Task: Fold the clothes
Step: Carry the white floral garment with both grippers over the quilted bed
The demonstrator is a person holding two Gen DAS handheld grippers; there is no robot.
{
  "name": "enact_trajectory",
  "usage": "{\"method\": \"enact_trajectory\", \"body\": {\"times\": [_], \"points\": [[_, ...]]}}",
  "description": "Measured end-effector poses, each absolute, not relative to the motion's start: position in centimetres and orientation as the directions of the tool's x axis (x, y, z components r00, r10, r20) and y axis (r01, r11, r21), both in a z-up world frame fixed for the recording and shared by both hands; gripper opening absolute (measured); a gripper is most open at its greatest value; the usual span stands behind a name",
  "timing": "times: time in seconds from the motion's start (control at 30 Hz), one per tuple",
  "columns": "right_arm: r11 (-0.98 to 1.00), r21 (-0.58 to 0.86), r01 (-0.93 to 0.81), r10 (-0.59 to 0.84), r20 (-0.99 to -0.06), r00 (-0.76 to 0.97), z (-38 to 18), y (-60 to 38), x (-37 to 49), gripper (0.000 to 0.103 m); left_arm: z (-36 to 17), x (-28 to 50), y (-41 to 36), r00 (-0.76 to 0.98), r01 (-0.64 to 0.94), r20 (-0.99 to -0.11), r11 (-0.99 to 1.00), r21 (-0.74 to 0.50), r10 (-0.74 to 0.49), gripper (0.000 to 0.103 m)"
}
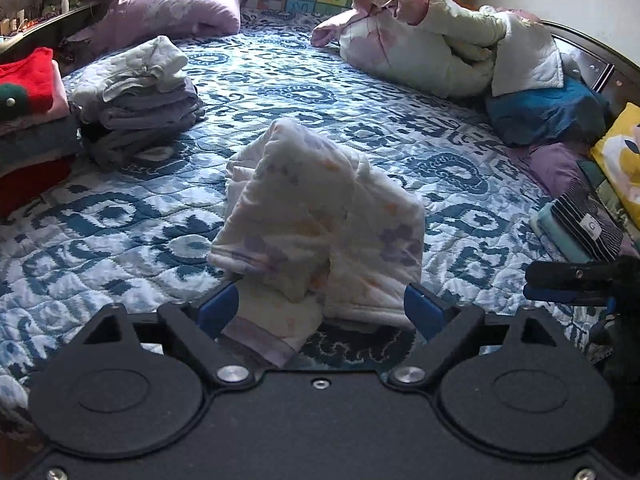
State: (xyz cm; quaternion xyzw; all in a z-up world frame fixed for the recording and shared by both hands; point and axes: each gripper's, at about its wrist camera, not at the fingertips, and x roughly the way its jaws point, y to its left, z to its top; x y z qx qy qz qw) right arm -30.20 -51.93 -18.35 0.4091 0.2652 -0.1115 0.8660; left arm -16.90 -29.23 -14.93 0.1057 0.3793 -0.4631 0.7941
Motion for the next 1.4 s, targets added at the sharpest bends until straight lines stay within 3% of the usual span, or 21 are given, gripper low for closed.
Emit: {"method": "enact_trajectory", "body": {"times": [0.4,0.73,0.87,0.9,0.93,0.97,1.03,1.13,1.3,1.4], "points": [[0.563,0.684,0.464,0.04,-0.583,0.812,-22.4,-59.5,-23.7,0.103,-17.5,-11.1,-35.8,0.274,0.801,-0.736,0.57,-0.181,-0.619,0.092],[0.425,0.783,0.454,0.074,-0.529,0.845,-27.1,-64.7,-18.2,0.103,-17.7,-5.3,-41.0,0.246,0.776,-0.73,0.581,-0.245,-0.637,0.092],[0.312,0.85,0.424,0.164,-0.488,0.857,-29.9,-66.3,-15.5,0.102,-19.0,-3.3,-43.3,0.217,0.771,-0.737,0.576,-0.273,-0.64,0.091],[0.289,0.864,0.413,0.189,-0.474,0.86,-30.4,-66.4,-15.0,0.1,-19.3,-3.0,-43.5,0.183,0.768,-0.731,0.56,-0.311,-0.657,0.08],[0.272,0.878,0.394,0.214,-0.454,0.865,-30.8,-66.3,-14.4,0.088,-19.6,-2.8,-43.6,0.145,0.764,-0.725,0.542,-0.35,-0.673,0.051],[0.261,0.892,0.368,0.235,-0.429,0.872,-31.0,-66.1,-14.0,0.067,-19.8,-3.0,-43.6,0.129,0.767,-0.721,0.529,-0.362,-0.68,0.033],[0.299,0.889,0.348,0.238,-0.423,0.874,-30.5,-65.3,-13.3,0.059,-19.4,-3.7,-43.2,0.125,0.786,-0.702,0.502,-0.362,-0.701,0.023],[0.395,0.864,0.312,0.208,-0.414,0.886,-28.1,-64.1,-13.3,0.036,-17.4,-5.1,-41.7,0.148,0.827,-0.635,0.447,-0.342,-0.759,0.019],[0.524,0.825,0.213,0.133,-0.326,0.936,-21.7,-62.7,-15.5,0.032,-14.1,-7.1,-38.4,0.153,0.88,-0.515,0.353,-0.318,-0.844,0.019],[0.58,0.8,0.15,0.146,-0.283,0.948,-18.3,-62.0,-18.5,0.032,-13.9,-8.7,-35.6,0.108,0.901,-0.514,0.302,-0.311,-0.851,0.019]]}}
